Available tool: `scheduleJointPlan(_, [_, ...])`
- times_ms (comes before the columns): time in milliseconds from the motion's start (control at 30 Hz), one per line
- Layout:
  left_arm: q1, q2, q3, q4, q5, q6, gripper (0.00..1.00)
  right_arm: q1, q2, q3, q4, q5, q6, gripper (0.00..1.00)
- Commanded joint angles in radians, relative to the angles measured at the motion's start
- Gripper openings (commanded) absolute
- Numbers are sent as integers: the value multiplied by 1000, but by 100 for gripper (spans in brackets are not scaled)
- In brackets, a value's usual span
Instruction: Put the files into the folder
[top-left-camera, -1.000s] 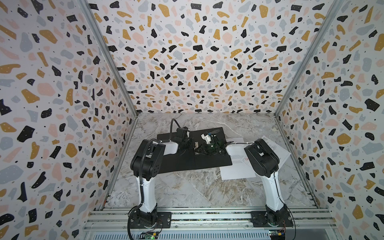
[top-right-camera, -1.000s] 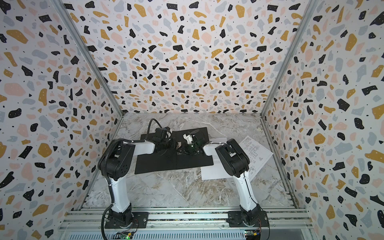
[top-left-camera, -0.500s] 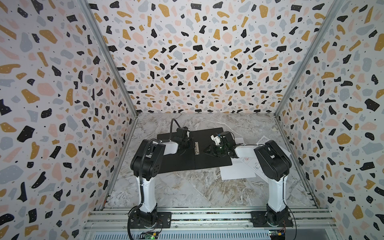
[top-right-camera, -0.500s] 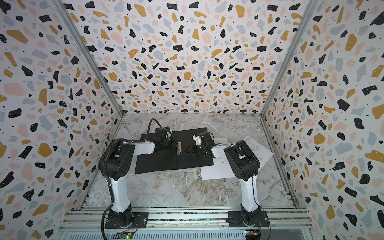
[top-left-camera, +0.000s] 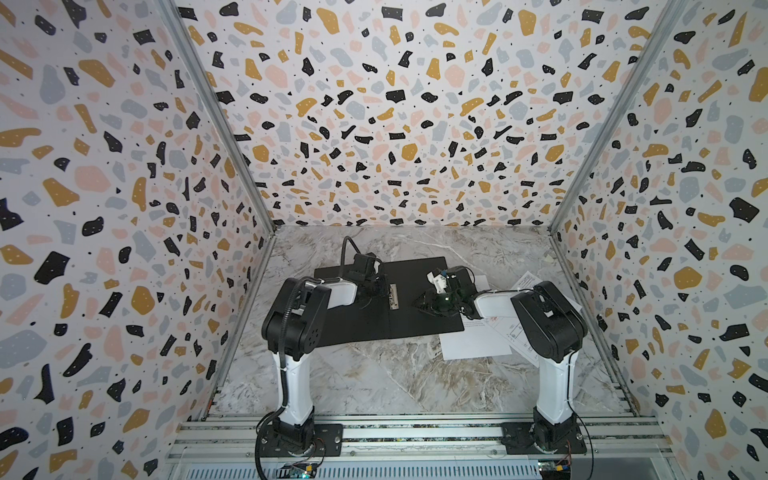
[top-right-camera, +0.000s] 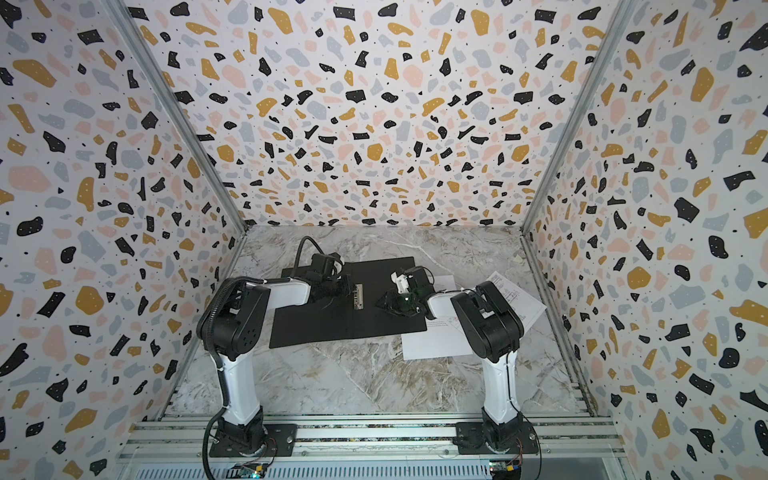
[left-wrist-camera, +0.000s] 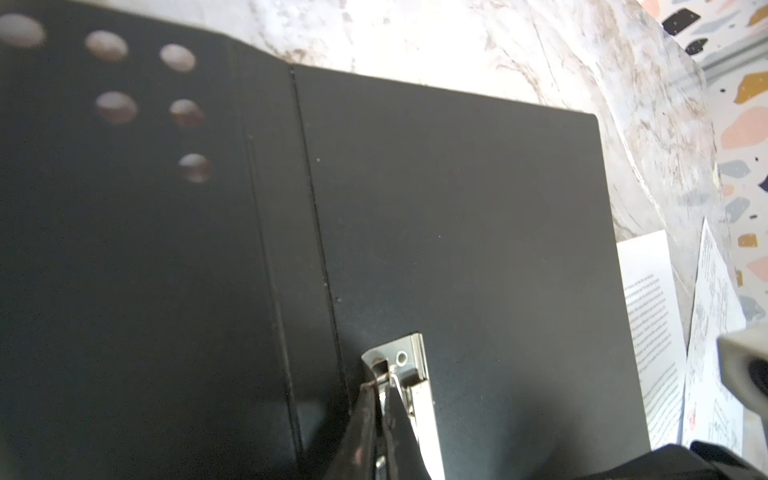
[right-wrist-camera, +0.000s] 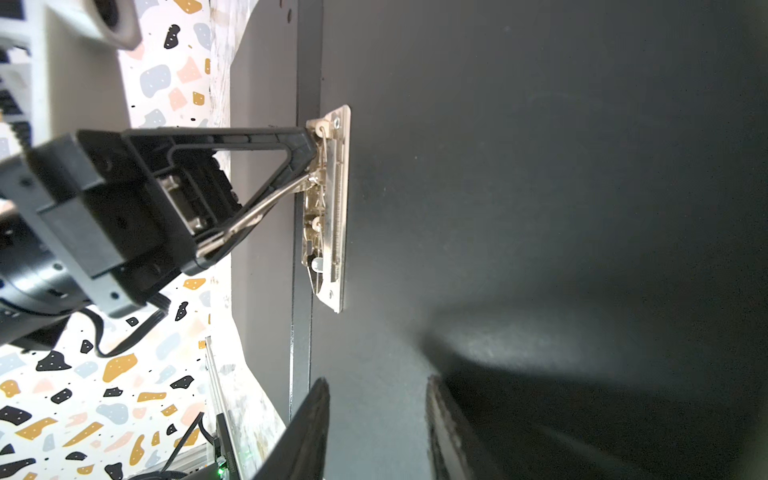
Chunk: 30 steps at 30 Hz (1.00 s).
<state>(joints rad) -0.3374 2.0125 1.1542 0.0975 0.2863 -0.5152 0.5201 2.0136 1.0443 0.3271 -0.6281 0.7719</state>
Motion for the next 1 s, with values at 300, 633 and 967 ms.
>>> scheduleJointPlan(300, [12,-46,52,-98,-22,-78,49,12,-12,-67,-31,22,7,41])
scheduleJointPlan(633, [24,-146,-5,-51,9,-130,94,9,-33,-65,-13,-8,12,46])
scheduleJointPlan(967, [23,-222,-99,38,76,-213,99,-5,-103,-67,9,-45,21,53])
